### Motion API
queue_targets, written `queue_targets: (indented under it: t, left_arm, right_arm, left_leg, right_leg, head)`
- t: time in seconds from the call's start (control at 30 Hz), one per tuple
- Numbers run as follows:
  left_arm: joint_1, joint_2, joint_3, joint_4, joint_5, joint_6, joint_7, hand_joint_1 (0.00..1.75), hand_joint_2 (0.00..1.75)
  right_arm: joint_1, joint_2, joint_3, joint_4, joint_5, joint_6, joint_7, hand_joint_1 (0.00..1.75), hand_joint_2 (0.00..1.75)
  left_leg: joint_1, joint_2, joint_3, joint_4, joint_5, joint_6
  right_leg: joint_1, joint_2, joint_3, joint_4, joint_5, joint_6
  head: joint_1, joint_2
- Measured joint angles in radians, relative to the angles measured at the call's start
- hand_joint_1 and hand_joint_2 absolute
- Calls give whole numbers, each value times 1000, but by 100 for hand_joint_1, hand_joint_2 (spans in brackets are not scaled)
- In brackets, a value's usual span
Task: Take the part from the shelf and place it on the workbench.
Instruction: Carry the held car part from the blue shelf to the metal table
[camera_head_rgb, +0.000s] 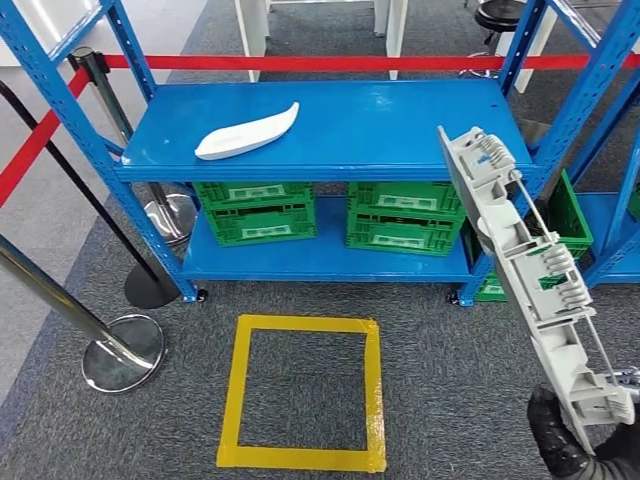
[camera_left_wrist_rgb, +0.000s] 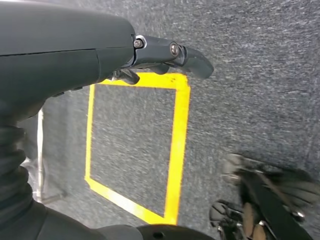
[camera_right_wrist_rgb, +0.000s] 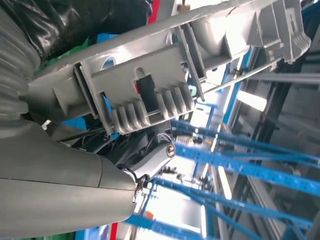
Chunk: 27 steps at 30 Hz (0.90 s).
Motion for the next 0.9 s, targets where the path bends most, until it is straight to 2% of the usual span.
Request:
queue_targets:
  t: [0.03,0.07,0.1,0.13,0.17,0.23,0.27,0.3,0.37,0.4,0.43,0.5,0.53,0.57,0.6,0.63,0.67,0.7,0.73,0.77,0.8,0.87,0.9]
  left_arm:
    - [0,0,0,0,0,-1,-15,0,175]
    - [0,0,0,0,0,-2,-26,0,175]
    - [2,0,0,0,0,-2,-34,0,175]
    - [4,1,0,0,0,-3,-39,0,175]
    - [5,2,0,0,0,-3,-43,0,175]
    - [5,3,0,0,0,-3,-46,0,175]
    - [3,4,0,0,0,-3,-46,0,175]
    - [3,4,0,0,0,-3,-46,0,175]
    - [5,3,0,0,0,-4,-49,0,175]
    - [7,3,0,0,0,-5,-51,0,175]
    - [7,3,0,0,0,-8,-53,0,175]
    - [6,3,-1,0,-1,-16,-55,0,175]
    - [5,3,-1,0,-1,-20,-55,0,175]
    - [4,3,-1,0,-1,-22,-54,0,175]
    - [5,3,-1,0,-1,-23,-53,0,175]
    - [6,3,-1,0,-1,-25,-50,0,175]
    - [6,2,-2,0,-1,-27,-47,0,175]
    - [6,2,-2,0,-1,-27,-45,0,175]
    - [5,2,-2,0,-2,-27,-41,0,175]
    - [4,3,-3,0,-5,-24,-34,0,175]
    - [3,3,-7,0,-12,-20,-20,0,175]
    - [4,5,-20,0,-28,-11,21,0,175]
    - [6,7,-27,0,-34,-8,41,0,175]
  right_arm:
    - [0,0,0,1,-1,-2,2,175,175]
    - [-1,-1,0,2,-4,-3,4,175,175]
    - [-2,-2,0,4,-6,-4,6,175,175]
    - [-4,-3,0,5,-9,-4,8,175,175]
    - [-5,-4,0,6,-11,-5,9,175,175]
    - [-7,-5,1,7,-13,-5,9,175,175]
    - [-9,-6,1,7,-14,-5,9,175,175]
    - [-11,-7,1,7,-14,-4,9,175,175]
    - [-15,-11,1,8,-14,-3,13,175,175]
    - [-17,-13,1,9,-14,-1,17,175,175]
    - [-19,-16,2,10,-14,2,22,175,175]
    - [-24,-21,2,14,-14,12,31,175,175]
    - [-26,-24,2,17,-14,18,36,175,175]
    - [-29,-25,3,21,-12,25,42,175,175]
    - [-32,-27,3,25,-9,32,48,175,175]
    - [-34,-27,4,30,-4,38,54,175,175]
    - [-36,-28,4,33,1,42,59,175,175]
    - [-39,-28,5,36,5,45,62,175,175]
    - [-42,-28,6,38,7,46,65,175,175]
    - [-46,-29,6,40,7,48,67,175,175]
    - [-50,-29,7,41,7,50,69,175,175]
    - [-59,-29,7,46,4,60,74,175,175]
    - [-63,-29,6,48,1,66,76,175,175]
  left_leg:
    - [4,10,-28,69,-32,-5]
    - [7,14,-45,117,-50,-9]
    - [10,17,-43,129,-48,-11]
    - [11,21,-19,97,-28,-12]
    - [12,33,23,29,4,-10]
    - [6,81,107,-120,49,0]
    - [2,97,128,-164,59,7]
    - [-2,103,133,-181,60,13]
    - [-3,80,125,-185,69,25]
    - [-1,70,125,-191,75,32]
    - [2,60,124,-196,81,41]
    - [4,39,120,-202,90,52]
    - [3,27,116,-201,93,55]
    - [2,14,113,-200,95,56]
    - [1,0,111,-198,96,56]
    - [0,-16,111,-195,96,55]
    - [0,-32,111,-191,95,54]
    - [1,-47,110,-185,93,51]
    - [0,-61,106,-177,90,47]
    - [0,-74,100,-169,89,41]
    - [1,-87,91,-163,89,34]
    - [4,-109,74,-157,94,21]
    - [3,-101,68,-152,93,15]
  right_leg:
    - [0,-15,-5,0,1,-1]
    - [1,-29,-10,1,3,-1]
    - [1,-43,-15,2,3,-1]
    - [1,-56,-18,2,4,0]
    - [1,-69,-19,2,3,1]
    - [3,-91,-11,3,3,7]
    - [5,-100,-8,4,4,12]
    - [6,-109,-5,4,5,18]
    - [7,-126,-5,3,7,30]
    - [5,-116,-8,7,0,35]
    - [4,-92,-17,27,-17,40]
    - [1,-24,-65,132,-78,44]
    - [0,-2,-97,204,-110,45]
    - [1,7,-125,264,-130,46]
    - [1,10,-139,293,-130,47]
    - [1,13,-133,280,-109,46]
    - [1,18,-109,229,-72,45]
    - [-1,34,-76,159,-36,43]
    - [-4,57,-46,94,-12,42]
    - [-5,75,-24,50,-2,41]
    - [-6,87,-14,29,-5,39]
    - [-6,76,-10,24,-10,33]
    - [-7,63,-11,23,-7,27]
  head:
    - [-2,0]
    - [-3,0]
    - [-3,0]
    - [-3,0]
    - [-3,0]
    - [-2,0]
    - [-2,0]
    - [-1,0]
    - [0,0]
    - [1,0]
    - [3,0]
    - [9,0]
    - [10,0]
    - [11,0]
    - [12,0]
    - [12,0]
    - [12,0]
    - [13,0]
    - [13,0]
    - [13,0]
    - [13,0]
    - [13,0]
    - [14,0]
